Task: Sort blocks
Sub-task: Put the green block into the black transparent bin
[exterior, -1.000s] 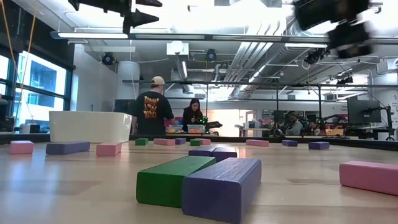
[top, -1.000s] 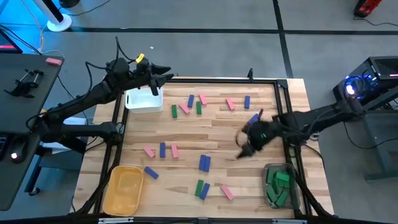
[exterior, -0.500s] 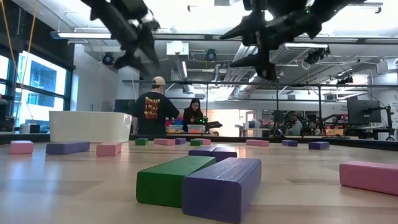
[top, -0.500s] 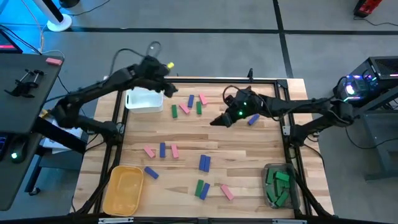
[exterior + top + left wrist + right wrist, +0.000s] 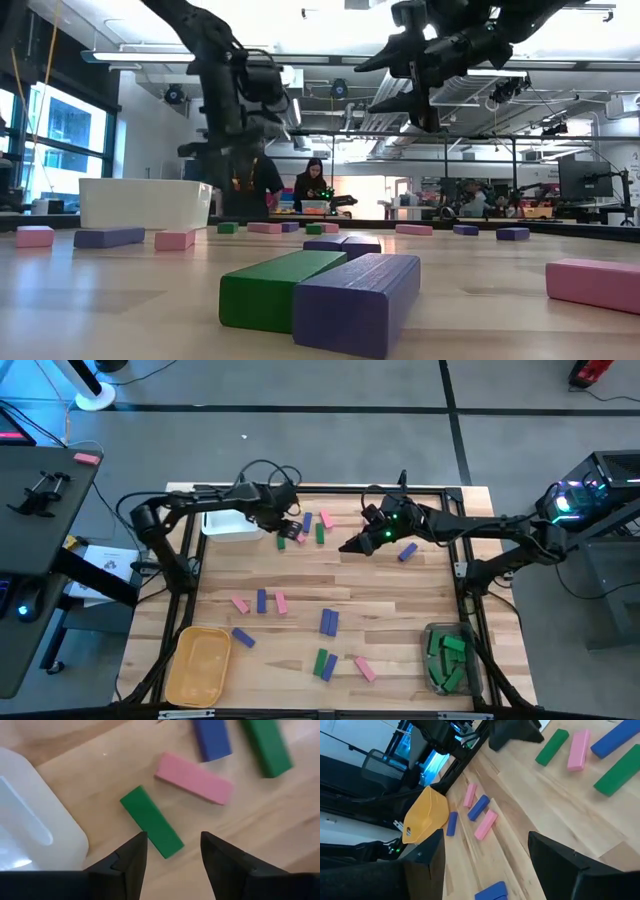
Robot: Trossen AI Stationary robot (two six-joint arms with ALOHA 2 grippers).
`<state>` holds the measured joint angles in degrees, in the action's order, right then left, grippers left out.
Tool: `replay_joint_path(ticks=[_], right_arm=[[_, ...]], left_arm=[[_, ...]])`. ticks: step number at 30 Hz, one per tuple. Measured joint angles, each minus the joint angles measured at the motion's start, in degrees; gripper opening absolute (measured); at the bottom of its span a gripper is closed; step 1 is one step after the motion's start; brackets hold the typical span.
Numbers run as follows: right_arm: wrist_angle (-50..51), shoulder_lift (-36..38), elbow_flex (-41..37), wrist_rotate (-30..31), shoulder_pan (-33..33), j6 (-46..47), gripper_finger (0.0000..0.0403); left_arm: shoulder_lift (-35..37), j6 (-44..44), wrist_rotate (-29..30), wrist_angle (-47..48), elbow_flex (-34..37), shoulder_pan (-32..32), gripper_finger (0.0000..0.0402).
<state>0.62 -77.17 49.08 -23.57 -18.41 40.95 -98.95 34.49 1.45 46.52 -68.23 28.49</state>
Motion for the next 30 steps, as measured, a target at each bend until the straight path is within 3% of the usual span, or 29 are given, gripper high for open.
replay_joint_path(ticks=[6,15,22,26,30], right_arm=[[0.01,0.0,0.0,0.28,-0.09,-1.72,0.0216],[0.31,0.0,0.0,0.37,-0.1,-3.93,0.0216],[0.42,0.0,0.0,0.37,-0.11,-4.58,0.0216],[0.42,0.0,0.0,0.36,-0.11,-4.98,0.0216],[0.44,0.0,0.0,0.35,-0.11,-4.98,0.0216]], left_arm=[[-3.16,2.09,5.1,-0.71,-0.02,-2.1,0.0148],[-6.48,2.77,4.61,-1.35,-0.02,-2.1,0.0144],[-6.49,-4.1,4.66,-3.31,-0.02,-2.12,0.0137],[-6.49,-4.81,4.66,-1.63,-0.02,-1.53,0.0101],[-6.49,-3.71,4.71,-1.09,-0.02,-0.85,0.0027]])
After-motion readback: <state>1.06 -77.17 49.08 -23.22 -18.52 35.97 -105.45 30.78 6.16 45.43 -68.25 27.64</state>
